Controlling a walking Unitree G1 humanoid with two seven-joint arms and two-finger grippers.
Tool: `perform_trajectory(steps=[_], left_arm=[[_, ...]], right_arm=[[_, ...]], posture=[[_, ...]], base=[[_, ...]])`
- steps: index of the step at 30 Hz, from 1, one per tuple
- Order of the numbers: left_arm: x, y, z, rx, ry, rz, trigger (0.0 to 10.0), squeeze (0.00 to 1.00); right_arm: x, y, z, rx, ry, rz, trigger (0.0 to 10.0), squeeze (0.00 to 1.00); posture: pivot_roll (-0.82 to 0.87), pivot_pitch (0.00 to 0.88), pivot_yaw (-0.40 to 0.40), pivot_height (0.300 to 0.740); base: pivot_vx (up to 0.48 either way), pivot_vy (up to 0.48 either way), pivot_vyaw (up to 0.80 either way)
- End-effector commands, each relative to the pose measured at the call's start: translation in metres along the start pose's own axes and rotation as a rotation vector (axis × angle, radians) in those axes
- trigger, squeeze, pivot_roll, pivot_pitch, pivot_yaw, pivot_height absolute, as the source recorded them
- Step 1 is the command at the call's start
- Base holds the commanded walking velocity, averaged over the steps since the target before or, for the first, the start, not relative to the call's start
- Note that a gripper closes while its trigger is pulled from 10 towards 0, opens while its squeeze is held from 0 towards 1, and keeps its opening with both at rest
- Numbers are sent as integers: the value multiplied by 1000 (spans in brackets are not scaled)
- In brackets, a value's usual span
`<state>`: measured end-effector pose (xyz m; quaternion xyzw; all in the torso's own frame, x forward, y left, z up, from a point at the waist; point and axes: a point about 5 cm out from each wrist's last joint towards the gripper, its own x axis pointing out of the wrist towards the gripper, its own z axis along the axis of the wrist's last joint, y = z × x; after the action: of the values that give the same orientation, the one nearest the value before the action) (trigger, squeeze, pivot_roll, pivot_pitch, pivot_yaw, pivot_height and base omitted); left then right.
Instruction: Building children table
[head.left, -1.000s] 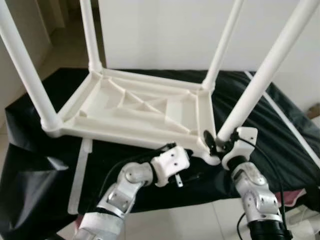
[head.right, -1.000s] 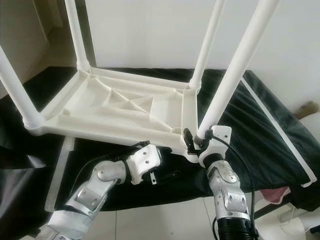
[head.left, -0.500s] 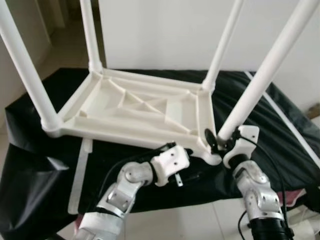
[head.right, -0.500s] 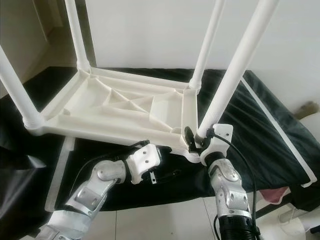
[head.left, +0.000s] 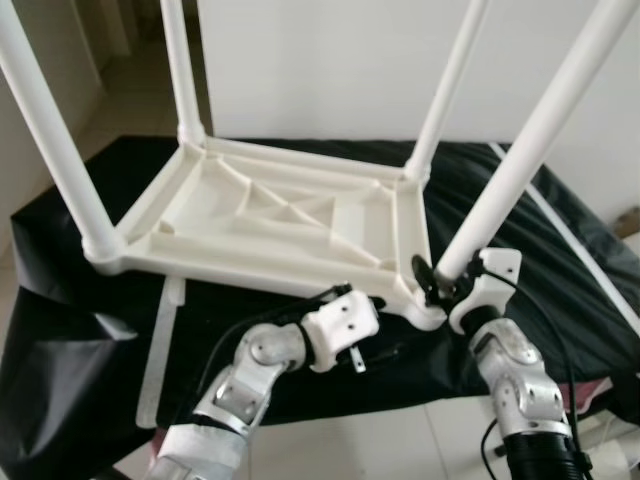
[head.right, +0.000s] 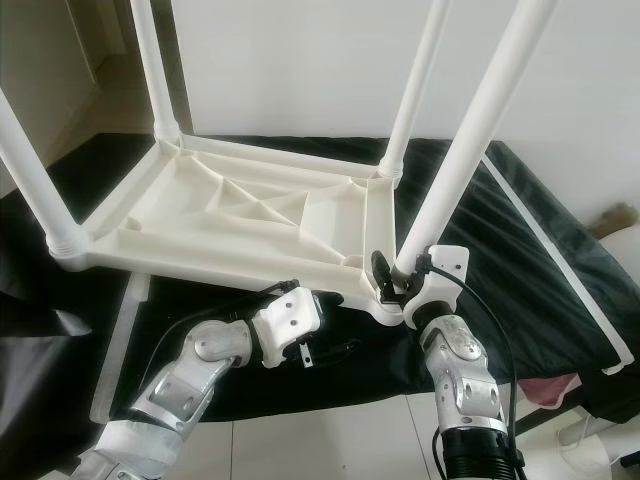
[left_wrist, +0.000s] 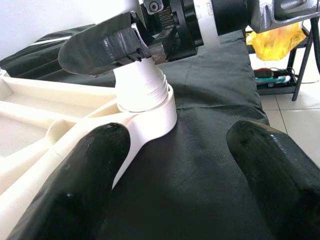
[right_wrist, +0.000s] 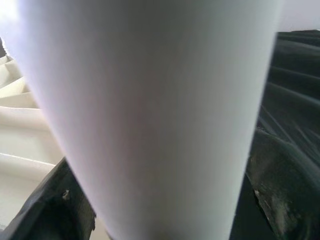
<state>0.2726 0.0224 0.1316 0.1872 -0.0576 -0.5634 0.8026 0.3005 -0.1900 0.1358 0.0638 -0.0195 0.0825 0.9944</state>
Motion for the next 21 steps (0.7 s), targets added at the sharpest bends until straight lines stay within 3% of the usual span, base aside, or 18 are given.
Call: perform_trajectory(steps=[1, 8, 13, 21], left_arm=[[0, 4, 2, 6, 3, 87, 10000, 0], [0, 4, 2, 4, 2, 73, 10000, 0], [0, -3, 3, -44, -11, -2, 10000, 0], [2, -4, 7, -67, -17, -15, 10000, 0]], right_arm=[[-1, -3, 1, -4, -3, 31, 10000, 0], [-10, 1, 3, -51, 2, 184, 10000, 0], [-18, -9, -2, -124, 63, 312, 10000, 0], [-3, -26, -2, -208, 120, 393, 10000, 0]], posture=[[100, 0, -69, 740], [88, 0, -61, 740], [83, 0, -61, 740], [100, 0, -74, 740]], base=[[0, 0, 0], [0, 0, 0], [0, 0, 0], [0, 0, 0]])
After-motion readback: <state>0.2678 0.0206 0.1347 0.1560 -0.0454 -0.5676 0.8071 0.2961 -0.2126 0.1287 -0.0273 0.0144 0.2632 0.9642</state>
